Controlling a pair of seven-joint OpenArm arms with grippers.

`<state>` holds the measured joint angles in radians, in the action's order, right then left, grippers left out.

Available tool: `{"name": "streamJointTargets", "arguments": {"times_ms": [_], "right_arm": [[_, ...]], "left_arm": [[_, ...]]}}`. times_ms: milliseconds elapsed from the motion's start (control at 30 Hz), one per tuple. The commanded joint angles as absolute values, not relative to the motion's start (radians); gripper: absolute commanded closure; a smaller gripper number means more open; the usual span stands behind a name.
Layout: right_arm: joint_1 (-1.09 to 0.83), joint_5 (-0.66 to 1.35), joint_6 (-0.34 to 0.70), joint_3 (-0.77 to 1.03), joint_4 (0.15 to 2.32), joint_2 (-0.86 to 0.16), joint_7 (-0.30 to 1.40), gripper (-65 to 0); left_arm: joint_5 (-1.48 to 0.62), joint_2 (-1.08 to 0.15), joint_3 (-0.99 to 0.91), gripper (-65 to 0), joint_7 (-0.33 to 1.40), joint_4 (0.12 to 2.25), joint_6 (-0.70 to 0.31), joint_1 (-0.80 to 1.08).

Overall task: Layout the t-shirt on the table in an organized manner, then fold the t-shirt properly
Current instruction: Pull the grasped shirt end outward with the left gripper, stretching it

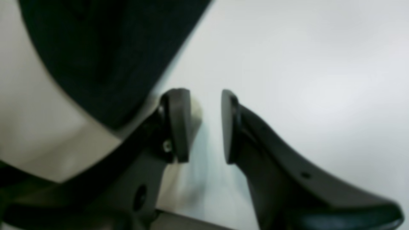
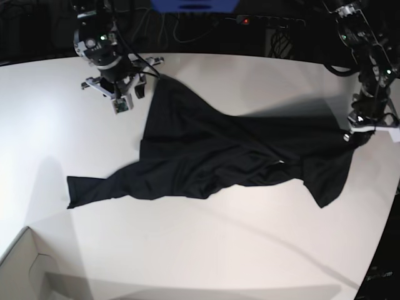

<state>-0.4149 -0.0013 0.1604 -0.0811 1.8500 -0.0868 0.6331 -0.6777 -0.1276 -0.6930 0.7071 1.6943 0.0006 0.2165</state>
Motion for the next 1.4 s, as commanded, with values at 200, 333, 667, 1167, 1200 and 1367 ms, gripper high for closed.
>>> {"name": "streamJointTargets", "arguments": {"times_ms": [200,333,667,1167,1200,1367], "right_arm": [[-0.403,-0.001,0.157,-0.143,1.86,-0.085,0.61,-17.4],[-0.404,-0.001,0.157,-0.165,1.862,-0.085,0.61,-17.3],[-0.409,-0.001,0.157,-0.163,1.862,-0.085,0.61,-17.3],[-0.42,-0.001,0.157,-0.163,1.862,-0.085,0.616,-17.3],[-0.423,-0.001,0.157,-0.163,1.863,-0.085,0.616,-17.3],[-0.426,-0.001,0.157,-0.163,1.863,-0.085,0.616,-17.3]], "left_arm": [[-0.786,-0.142,-0.762,-0.5,0.704,1.603,-0.005,0.3],[-0.829,-0.148,-0.762,-0.6,0.704,1.604,-0.005,0.341],[-0.86,-0.111,-0.832,-29.2,0.839,1.787,-0.005,0.34],[-0.748,-0.09,-0.704,-29.7,0.828,1.745,0.005,0.036],[-0.7,-0.09,-0.682,-29.7,0.828,1.725,0.005,0.021],[-0.506,-0.076,-0.579,-29.7,0.825,1.658,0.005,-0.036]]}}
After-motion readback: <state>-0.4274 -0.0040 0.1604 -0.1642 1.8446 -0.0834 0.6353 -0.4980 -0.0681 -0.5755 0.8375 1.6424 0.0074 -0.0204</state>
